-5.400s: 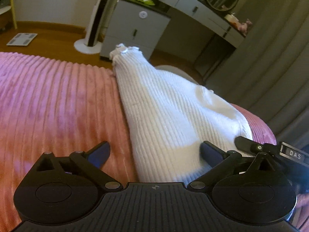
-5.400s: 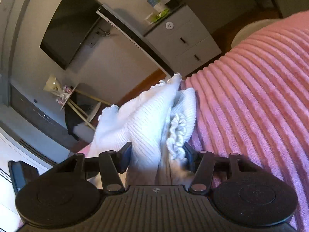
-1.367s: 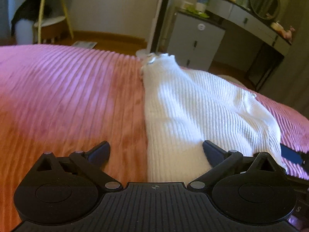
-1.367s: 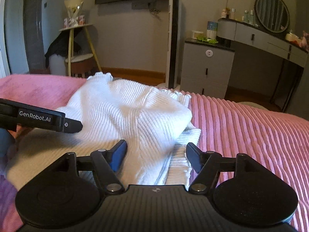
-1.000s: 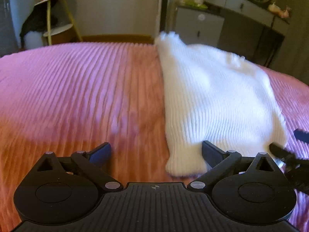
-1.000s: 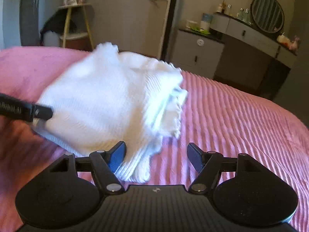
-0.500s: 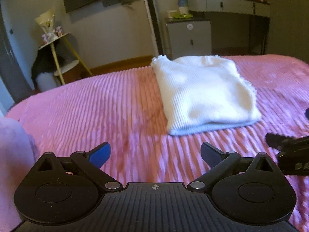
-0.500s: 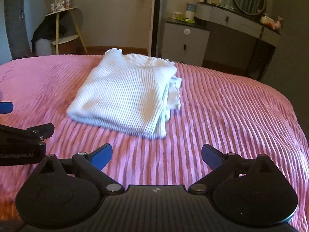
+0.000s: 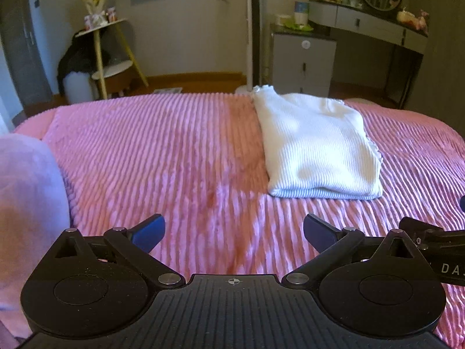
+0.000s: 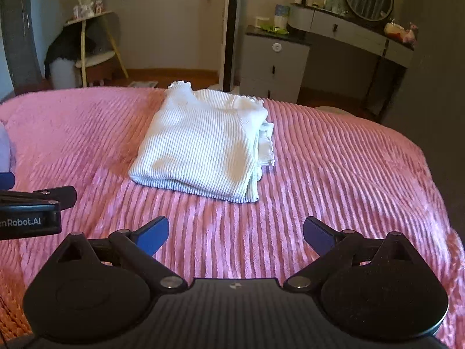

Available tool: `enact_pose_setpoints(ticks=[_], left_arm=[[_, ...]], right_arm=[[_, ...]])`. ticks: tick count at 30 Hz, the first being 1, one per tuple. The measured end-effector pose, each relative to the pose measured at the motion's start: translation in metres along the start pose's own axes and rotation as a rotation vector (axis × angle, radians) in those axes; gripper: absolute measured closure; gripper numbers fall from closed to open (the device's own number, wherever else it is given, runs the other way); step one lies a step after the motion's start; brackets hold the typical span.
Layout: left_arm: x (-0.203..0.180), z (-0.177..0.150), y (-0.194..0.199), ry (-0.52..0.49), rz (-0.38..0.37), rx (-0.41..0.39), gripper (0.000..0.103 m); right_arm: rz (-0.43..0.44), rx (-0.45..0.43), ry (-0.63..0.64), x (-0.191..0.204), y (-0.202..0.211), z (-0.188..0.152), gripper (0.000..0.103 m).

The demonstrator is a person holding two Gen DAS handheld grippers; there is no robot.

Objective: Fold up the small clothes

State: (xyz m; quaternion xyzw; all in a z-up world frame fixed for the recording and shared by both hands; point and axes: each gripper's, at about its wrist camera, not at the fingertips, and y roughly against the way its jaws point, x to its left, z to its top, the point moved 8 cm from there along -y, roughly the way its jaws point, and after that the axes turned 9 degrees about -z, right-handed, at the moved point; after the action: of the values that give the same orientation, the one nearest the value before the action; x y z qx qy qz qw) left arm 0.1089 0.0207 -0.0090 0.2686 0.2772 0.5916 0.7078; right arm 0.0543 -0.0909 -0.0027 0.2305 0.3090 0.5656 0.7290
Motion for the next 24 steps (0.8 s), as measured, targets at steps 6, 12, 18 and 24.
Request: enact_pose_setpoints(ticks=[6, 12, 18, 24], left_arm=[[-0.0009, -0.0023, 0.0024, -0.020, 0.015, 0.015, 0.000], [-0.0054, -0.0004, 0.0004, -0.035, 0.017, 0.017, 0.000], [-0.0092, 0.0007, -0.0027, -0.033, 0.016, 0.023, 0.000], [-0.0082, 0.0027, -0.0027, -0.023, 0.021, 0.022, 0.000]], right_arm=[[0.005, 0.011, -0.009, 0.0013, 0.0025, 0.0004, 0.004], [0.014, 0.019, -0.010, 0.0001, -0.0012, 0.0010, 0.004], [0.026, 0.032, -0.017, -0.0008, -0.0034, 0.0007, 0.004], [0.037, 0.020, -0.026, -0.0019, -0.0025, 0.0033, 0.004]])
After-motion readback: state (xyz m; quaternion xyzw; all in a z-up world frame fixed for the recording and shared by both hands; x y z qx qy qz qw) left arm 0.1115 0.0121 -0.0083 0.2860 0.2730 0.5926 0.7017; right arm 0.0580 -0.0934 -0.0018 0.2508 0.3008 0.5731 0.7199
